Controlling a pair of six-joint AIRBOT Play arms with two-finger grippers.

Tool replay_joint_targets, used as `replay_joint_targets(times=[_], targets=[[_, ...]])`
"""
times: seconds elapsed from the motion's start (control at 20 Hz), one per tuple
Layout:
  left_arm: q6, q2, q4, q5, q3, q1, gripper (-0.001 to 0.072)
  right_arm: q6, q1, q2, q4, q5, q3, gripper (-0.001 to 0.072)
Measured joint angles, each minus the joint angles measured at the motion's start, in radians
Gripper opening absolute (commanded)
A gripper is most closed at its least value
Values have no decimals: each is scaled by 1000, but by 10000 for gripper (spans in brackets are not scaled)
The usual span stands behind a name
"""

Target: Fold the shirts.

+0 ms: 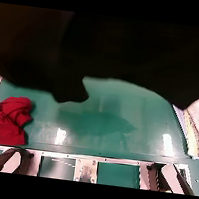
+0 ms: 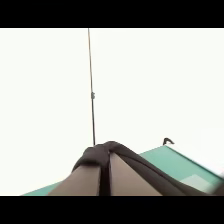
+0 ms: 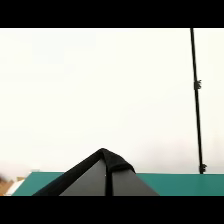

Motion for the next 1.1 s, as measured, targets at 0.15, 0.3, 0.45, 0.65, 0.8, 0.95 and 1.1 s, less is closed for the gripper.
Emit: replay_joint_targets(times=[0.15,0.3,0.45,0.65,0.8,0.95,1.1], targets=[[-37,8,33,-24,-61,0,32,5,13,-17,-31,-1,-42,17],[-47,-35,32,-70,-177,0,32,-23,120,-63,-50,-8,-175,17],[-4,-126,8,-78,-348,-1,32,-76,288,-134,-104,-80,-369,17],[109,-351,-11,24,-537,-48,32,-117,467,-307,-185,-288,-564,17],[168,-586,-27,139,-579,-111,31,-138,545,-501,-204,-413,-602,17],[194,-815,-57,226,-522,-145,31,-148,575,-701,-184,-481,-553,17],[199,-976,-75,261,-429,-159,31,-150,589,-875,-154,-500,-449,17]])
